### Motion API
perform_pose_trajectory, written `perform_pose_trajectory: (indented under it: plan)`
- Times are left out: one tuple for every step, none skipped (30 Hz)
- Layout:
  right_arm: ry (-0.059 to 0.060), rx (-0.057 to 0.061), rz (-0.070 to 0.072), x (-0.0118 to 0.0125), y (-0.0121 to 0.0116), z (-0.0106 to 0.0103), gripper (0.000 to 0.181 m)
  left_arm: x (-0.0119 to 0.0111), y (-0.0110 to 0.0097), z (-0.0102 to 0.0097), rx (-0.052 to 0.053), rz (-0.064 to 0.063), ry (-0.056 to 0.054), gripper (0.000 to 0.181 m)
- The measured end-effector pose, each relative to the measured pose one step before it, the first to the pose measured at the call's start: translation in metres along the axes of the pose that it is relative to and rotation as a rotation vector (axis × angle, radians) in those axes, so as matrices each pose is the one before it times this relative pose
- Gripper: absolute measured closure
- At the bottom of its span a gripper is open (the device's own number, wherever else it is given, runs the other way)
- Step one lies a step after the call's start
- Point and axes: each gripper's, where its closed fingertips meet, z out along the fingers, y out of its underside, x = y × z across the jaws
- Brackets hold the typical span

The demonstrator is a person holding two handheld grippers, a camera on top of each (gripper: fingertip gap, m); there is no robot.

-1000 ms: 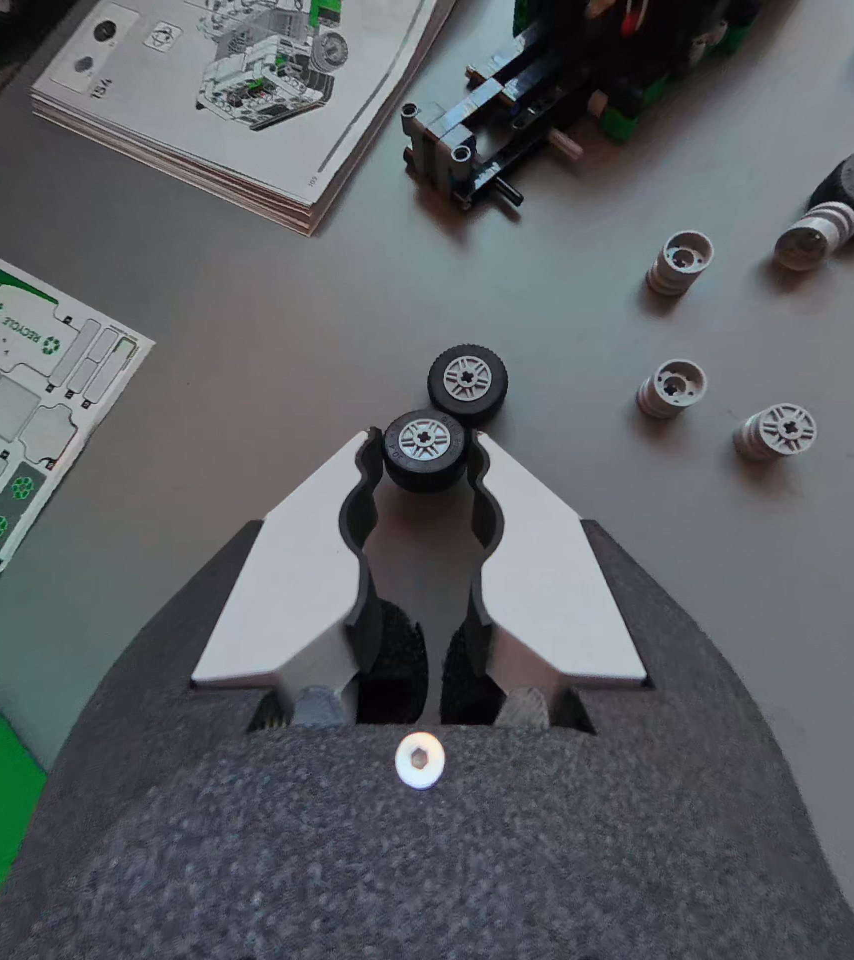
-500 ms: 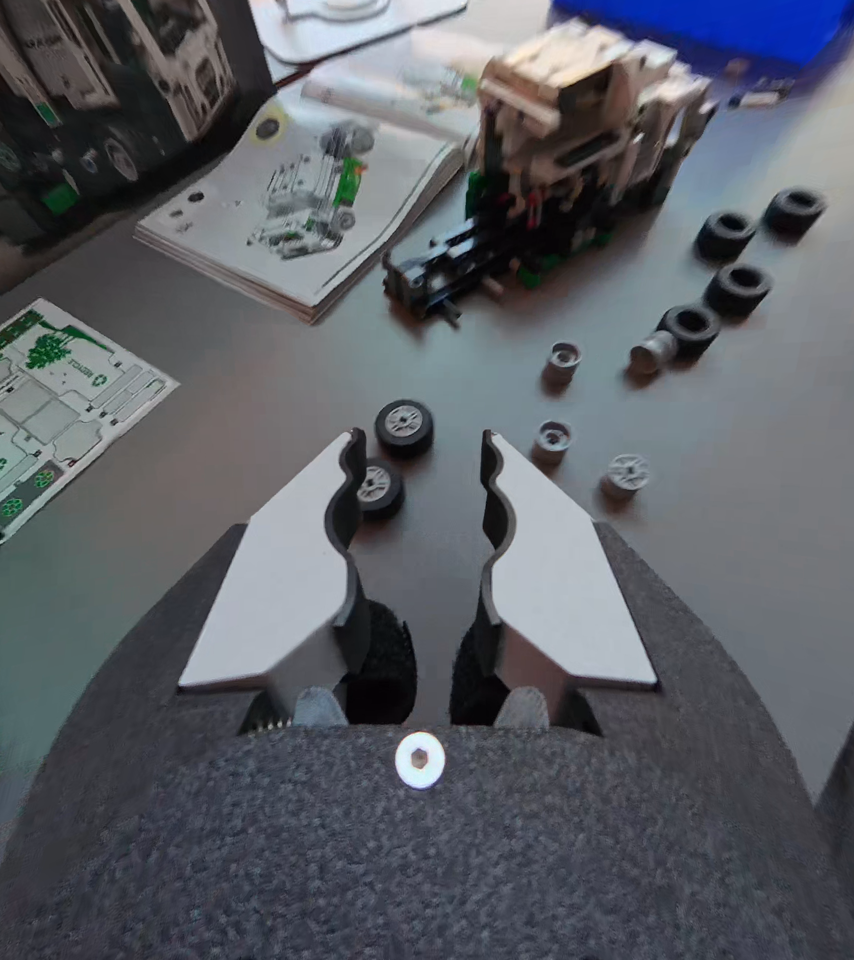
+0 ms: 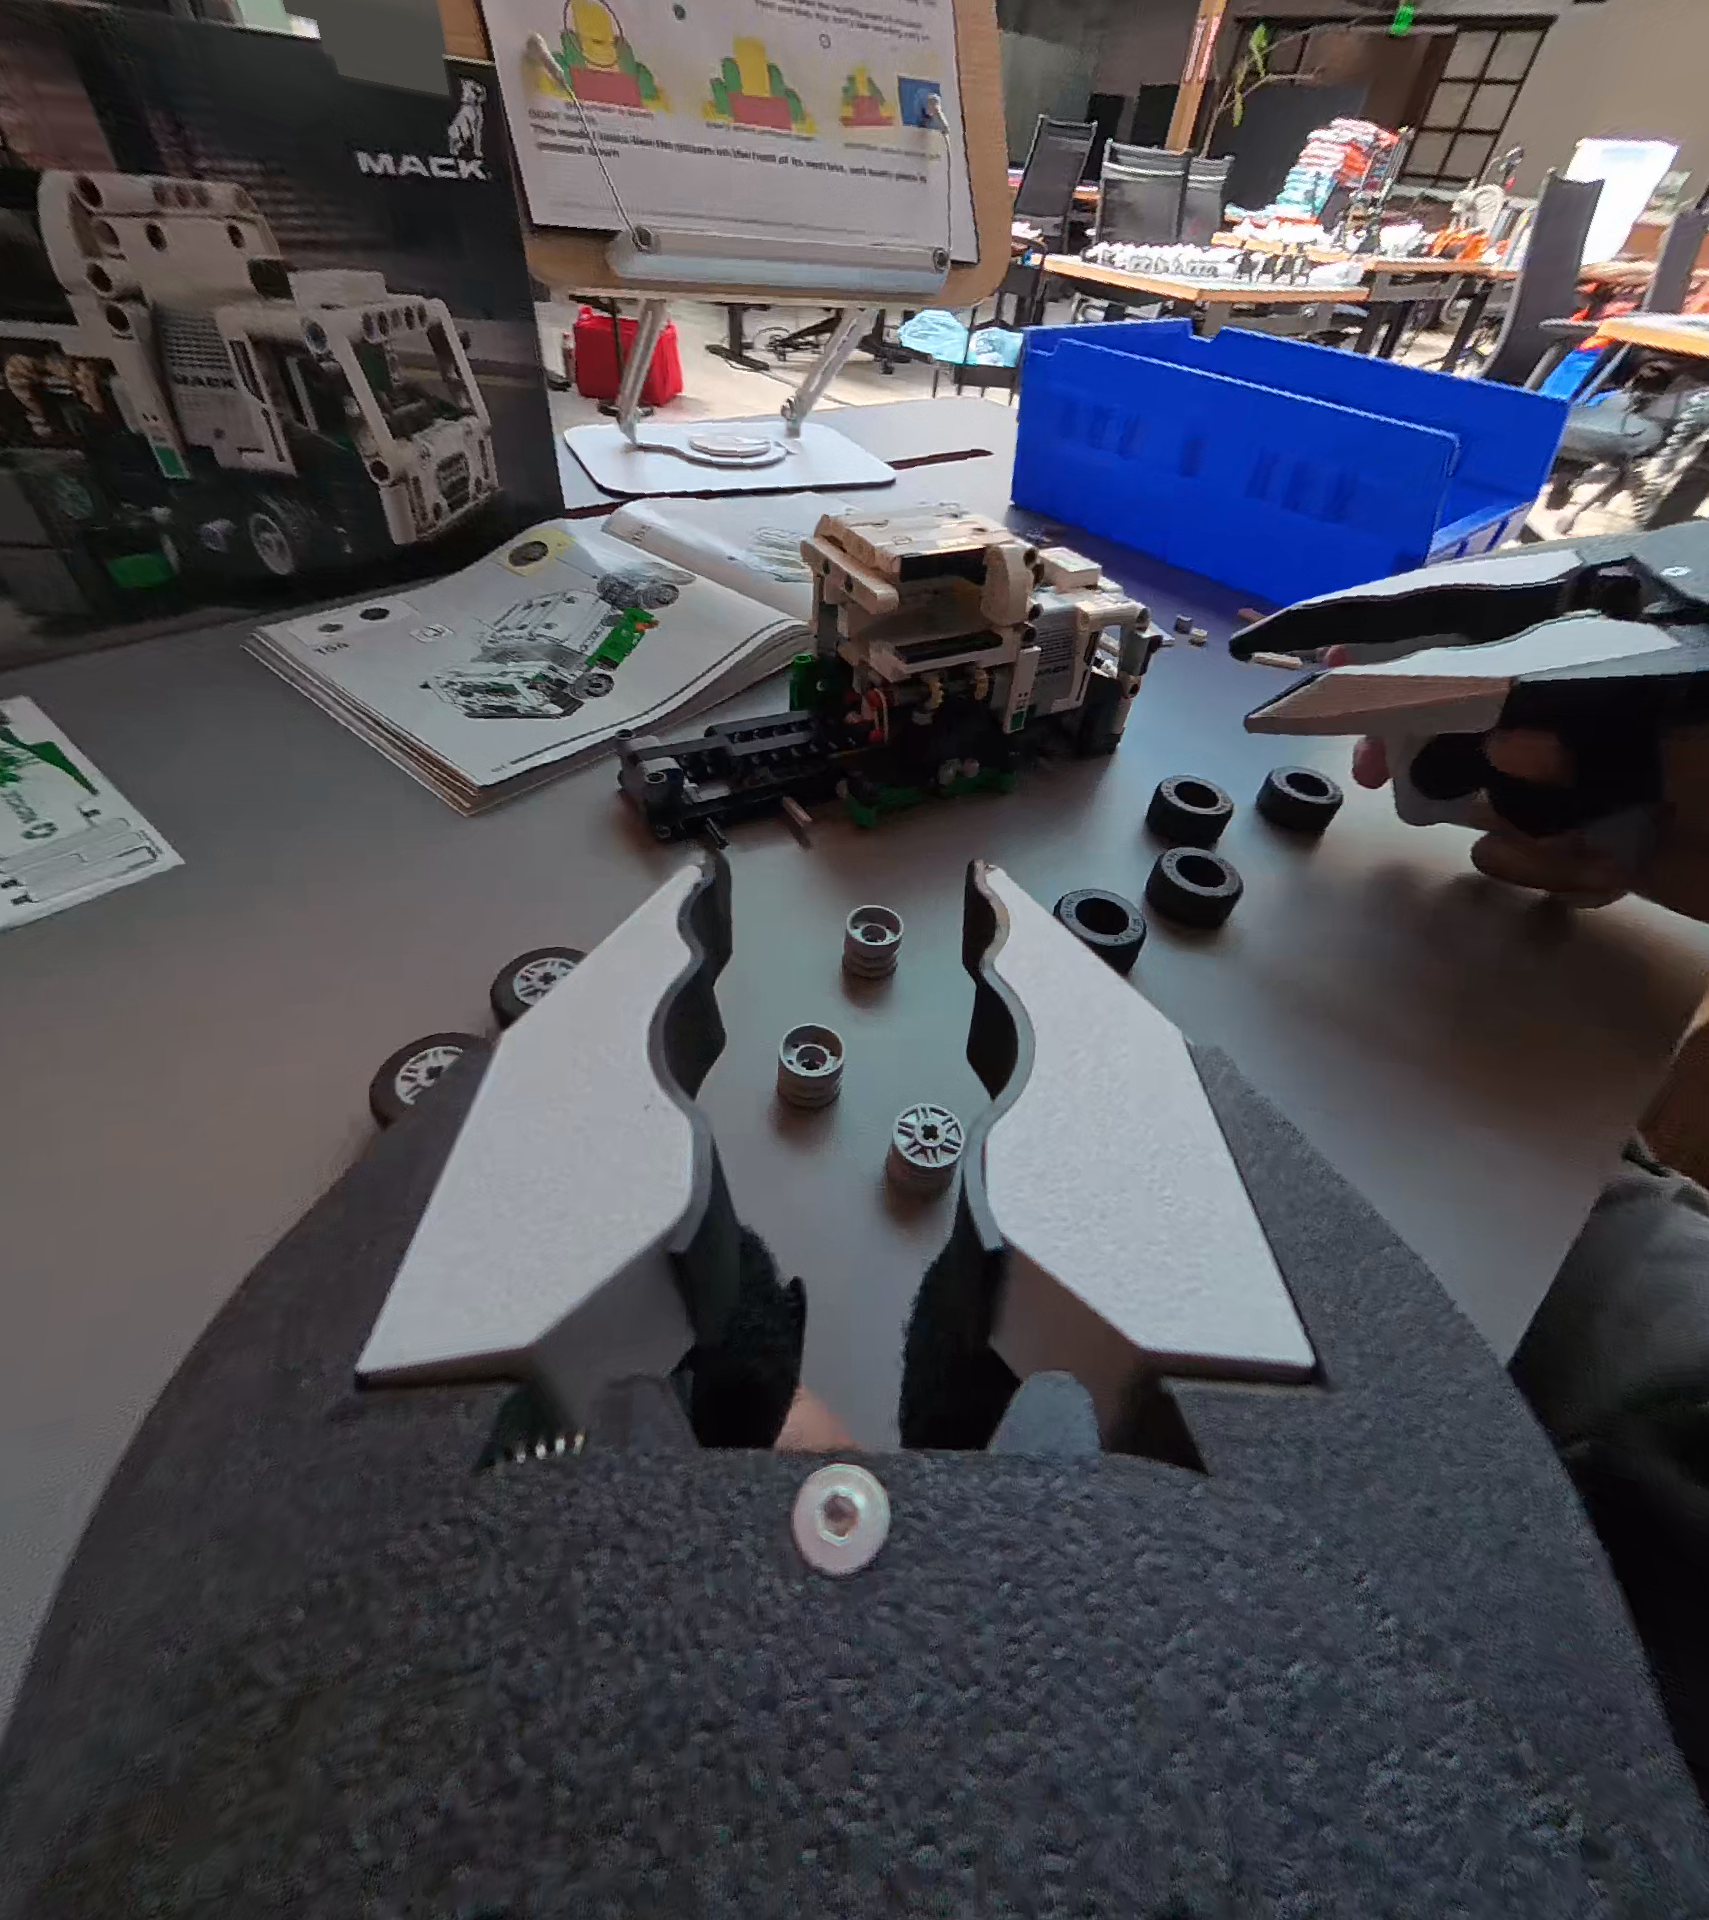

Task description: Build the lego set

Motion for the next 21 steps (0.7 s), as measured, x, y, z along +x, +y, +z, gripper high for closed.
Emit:
perform_pose_trajectory:
  plan:
    - [0.0117, 0.0014, 0.0105, 0.00255, -0.00019, -0.00019, 0.123, -0.00092, 0.00014, 0.00060, -0.0030, -0.0213, 0.0188, 0.139]
    - [0.0070, 0.0037, 0.0040, 0.00124, -0.00043, -0.00059, 0.123, -0.00105, 0.00057, 0.00122, -0.0055, -0.0065, 0.0085, 0.140]
    - [0.0016, -0.0019, -0.0036, -0.00037, 0.00068, -0.00100, 0.124, 0.00013, 0.00068, 0.00179, -0.0057, 0.0099, 0.0029, 0.143]
    - [-0.0030, -0.0085, -0.0071, -0.00121, 0.00160, -0.00058, 0.124, 0.00173, 0.00151, 0.00241, -0.0120, 0.0213, 0.0040, 0.144]
    - [0.0015, -0.0074, -0.0044, -0.00044, 0.00122, -0.00018, 0.125, 0.00127, 0.00214, 0.00294, -0.0161, 0.0238, -0.0031, 0.144]
    - [0.0008, -0.0047, -0.0016, 0.00002, 0.00065, 0.00028, 0.126, 0.00056, 0.00189, 0.00306, -0.0157, 0.0217, -0.0072, 0.144]
    - [-0.0032, -0.0059, 0.0015, -0.00023, 0.00064, 0.00065, 0.127, 0.00149, 0.00300, 0.00290, -0.0231, 0.0152, 0.0010, 0.144]
    - [-0.0078, -0.0079, 0.0042, -0.00065, 0.00102, 0.00051, 0.127, 0.00120, 0.00243, 0.00193, -0.0181, 0.0105, 0.0014, 0.144]
    - [-0.0051, -0.0057, 0.0077, -0.00010, 0.00115, -0.00051, 0.128, 0.00037, 0.00047, 0.00043, -0.0033, 0.0083, -0.0041, 0.145]
    - [-0.0114, 0.0047, 0.0107, -0.00090, -0.00004, -0.00182, 0.130, -0.00031, -0.00059, -0.00047, 0.0053, 0.0044, -0.0061, 0.145]
    - [-0.0228, 0.0223, 0.0124, -0.00195, -0.00232, -0.00350, 0.131, -0.00072, -0.00107, -0.00085, 0.0085, 0.0009, -0.0062, 0.145]
    - [-0.0231, 0.0298, 0.0072, -0.00258, -0.00312, -0.00432, 0.133, -0.00098, -0.00125, -0.00094, 0.0101, 0.0010, -0.0086, 0.144]
    - [-0.0125, 0.0300, 0.0050, -0.00105, -0.00353, -0.00376, 0.135, -0.00063, -0.00179, -0.00148, 0.0148, 0.0052, -0.0092, 0.144]
    - [-0.0054, 0.0250, 0.0068, 0.00012, -0.00311, -0.00243, 0.135, -0.00002, -0.00198, -0.00159, 0.0159, 0.0104, -0.0085, 0.144]
    - [-0.0087, 0.0072, 0.0007, -0.00106, -0.00088, -0.00080, 0.136, 0.00046, -0.00132, -0.00120, 0.0116, 0.0132, -0.0075, 0.144]
    - [-0.0169, -0.0057, -0.0088, -0.00302, 0.00067, 0.00047, 0.136, 0.00051, -0.00098, -0.00095, 0.0085, 0.0148, -0.0088, 0.145]
    - [-0.0179, -0.0095, -0.0173, -0.00397, 0.00121, 0.00086, 0.136, 0.00042, -0.00104, -0.00091, 0.0083, 0.0156, -0.0098, 0.145]
    - [-0.0193, -0.0111, -0.0266, -0.00508, 0.00138, 0.00114, 0.139, 0.00027, -0.00122, -0.00106, 0.0099, 0.0126, -0.0085, 0.145]
    - [-0.0104, -0.0157, -0.0325, -0.00467, 0.00194, 0.00152, 0.140, 0.00030, -0.00087, -0.00107, 0.0079, 0.0043, -0.0038, 0.146]
    - [-0.0118, -0.0202, -0.0367, -0.00520, 0.00253, 0.00203, 0.140, 0.00238, 0.00087, -0.00085, -0.0058, -0.0048, 0.0128, 0.145]
    - [-0.0202, -0.0236, -0.0404, -0.00664, 0.00304, 0.00239, 0.141, 0.00300, 0.00260, -0.00066, -0.0186, -0.0131, 0.0208, 0.142]
